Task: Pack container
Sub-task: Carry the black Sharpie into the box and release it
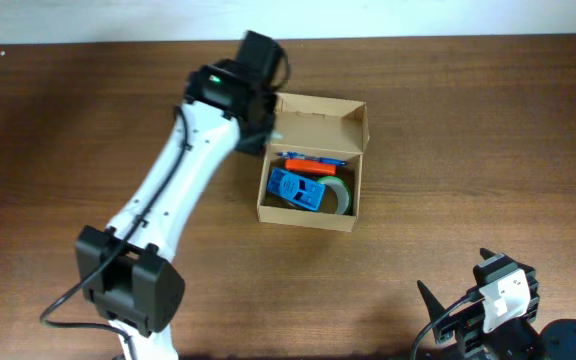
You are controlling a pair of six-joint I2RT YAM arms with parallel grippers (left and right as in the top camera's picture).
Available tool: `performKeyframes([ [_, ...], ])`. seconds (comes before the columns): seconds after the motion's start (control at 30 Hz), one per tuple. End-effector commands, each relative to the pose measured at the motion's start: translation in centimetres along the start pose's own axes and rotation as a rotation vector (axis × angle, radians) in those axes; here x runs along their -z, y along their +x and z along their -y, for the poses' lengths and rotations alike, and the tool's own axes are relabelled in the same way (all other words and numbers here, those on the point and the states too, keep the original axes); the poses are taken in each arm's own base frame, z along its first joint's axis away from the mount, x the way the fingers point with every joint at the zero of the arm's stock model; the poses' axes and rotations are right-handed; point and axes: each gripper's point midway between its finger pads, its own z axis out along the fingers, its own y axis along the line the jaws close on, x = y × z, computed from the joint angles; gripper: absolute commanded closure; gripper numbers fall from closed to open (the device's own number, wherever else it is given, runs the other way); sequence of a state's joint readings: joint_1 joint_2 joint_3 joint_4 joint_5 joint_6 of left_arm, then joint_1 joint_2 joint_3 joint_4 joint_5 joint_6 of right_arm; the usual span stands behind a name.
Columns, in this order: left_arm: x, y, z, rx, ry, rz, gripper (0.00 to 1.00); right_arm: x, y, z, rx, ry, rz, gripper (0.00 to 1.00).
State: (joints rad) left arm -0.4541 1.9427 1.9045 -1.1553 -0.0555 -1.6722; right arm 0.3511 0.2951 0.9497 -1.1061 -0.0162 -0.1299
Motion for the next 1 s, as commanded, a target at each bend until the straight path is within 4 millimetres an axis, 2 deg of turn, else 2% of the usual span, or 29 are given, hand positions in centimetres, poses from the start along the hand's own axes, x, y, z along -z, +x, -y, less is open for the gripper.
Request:
performKeyframes([
  [0.0, 0.1, 4.2, -0.2, 0.004, 0.008, -0.022, 0.98, 0.1, 0.0, 0.2, -0.010, 0.015, 0.004, 0.01],
  [0.17, 0.4, 9.1, -0.5, 0.011, 0.030, -0.069, 0.98, 0.1, 0.0, 0.2, -0.010, 0.015, 0.004, 0.01],
  [0.33, -0.4, 12.0, -0.6, 0.036, 0.041, -0.094, 0.98, 0.1, 0.0, 0.2, -0.010, 0.015, 0.004, 0.01],
  [0.5, -2.0, 12.4, -0.9, 0.064, 0.022, -0.065, 0.98, 0.1, 0.0, 0.2, -0.010, 0.015, 0.004, 0.01],
  [0.77, -5.6, 11.5, -1.3, 0.082, -0.033, -0.034, 0.98, 0.1, 0.0, 0.2, -0.010, 0.015, 0.004, 0.01],
  [0.97, -8.3, 11.8, -0.6, 0.089, -0.022, -0.036, 0.98, 0.1, 0.0, 0.2, -0.010, 0.015, 0.004, 0.01],
])
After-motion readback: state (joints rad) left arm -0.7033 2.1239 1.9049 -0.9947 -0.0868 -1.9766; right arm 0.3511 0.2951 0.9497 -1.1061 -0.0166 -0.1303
